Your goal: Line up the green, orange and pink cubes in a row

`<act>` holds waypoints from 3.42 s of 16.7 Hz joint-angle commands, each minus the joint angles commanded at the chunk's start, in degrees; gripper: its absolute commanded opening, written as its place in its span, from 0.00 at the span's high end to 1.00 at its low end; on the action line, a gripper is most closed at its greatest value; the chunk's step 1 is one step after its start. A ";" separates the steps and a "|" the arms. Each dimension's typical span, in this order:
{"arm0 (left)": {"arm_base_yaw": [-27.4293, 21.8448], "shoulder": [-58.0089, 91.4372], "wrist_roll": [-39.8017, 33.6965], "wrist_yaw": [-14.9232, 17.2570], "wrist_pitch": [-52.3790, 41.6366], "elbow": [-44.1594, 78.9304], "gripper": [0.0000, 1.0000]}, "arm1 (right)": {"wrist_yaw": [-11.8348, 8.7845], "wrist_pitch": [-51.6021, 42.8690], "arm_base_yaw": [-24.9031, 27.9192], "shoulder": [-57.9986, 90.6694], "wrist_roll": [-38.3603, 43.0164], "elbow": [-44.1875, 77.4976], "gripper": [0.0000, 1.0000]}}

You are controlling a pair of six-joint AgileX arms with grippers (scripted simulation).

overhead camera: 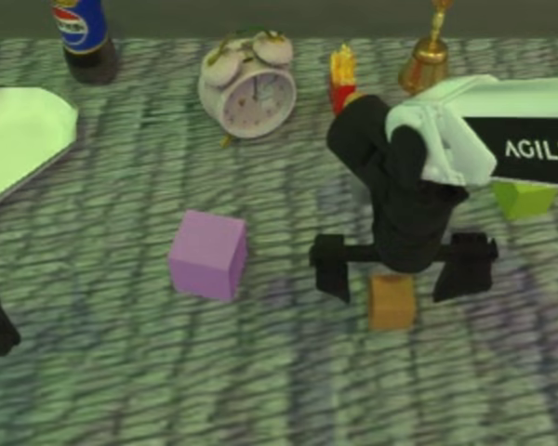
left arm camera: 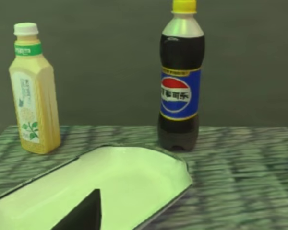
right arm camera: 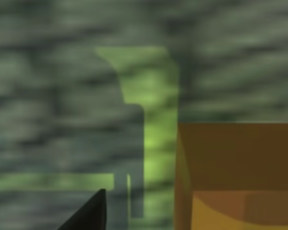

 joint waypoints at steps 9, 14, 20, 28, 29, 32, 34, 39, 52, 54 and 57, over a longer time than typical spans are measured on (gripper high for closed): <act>0.00 0.00 0.00 0.00 0.00 0.00 0.00 | -0.04 -14.06 0.65 -4.93 0.03 9.11 0.00; 0.00 0.00 0.00 0.00 0.00 0.00 0.00 | -0.05 -14.23 -0.32 -4.11 -0.80 9.81 0.00; 0.00 0.00 0.00 0.00 0.00 0.00 0.00 | -0.35 -19.36 -11.54 5.17 -15.82 23.12 0.00; 0.00 0.00 0.00 0.00 0.00 0.00 0.00 | -0.92 -25.80 -28.30 16.92 -38.85 41.24 0.00; 0.00 0.00 0.00 0.00 0.00 0.00 0.00 | -0.95 -25.93 -28.76 17.19 -39.34 41.72 0.00; 0.00 0.00 0.00 0.00 0.00 0.00 0.00 | -0.95 -25.93 -28.77 17.19 -39.35 41.73 0.00; 0.00 0.00 0.00 0.00 0.00 0.00 0.00 | -0.88 -25.63 -28.59 17.01 -39.27 41.40 0.00; 0.00 0.00 0.00 0.00 0.00 0.00 0.00 | -0.93 -16.57 -28.67 18.92 -39.22 34.31 0.00; 0.00 0.00 0.00 0.00 0.00 0.00 0.00 | -0.91 -8.21 -28.68 20.98 -39.22 27.79 0.38; 0.00 0.00 0.00 0.00 0.00 0.00 0.00 | -0.91 -8.21 -28.68 20.98 -39.22 27.79 0.53; 0.00 0.00 0.00 0.00 0.00 0.00 0.00 | -0.91 -8.21 -28.68 20.98 -39.22 27.79 0.75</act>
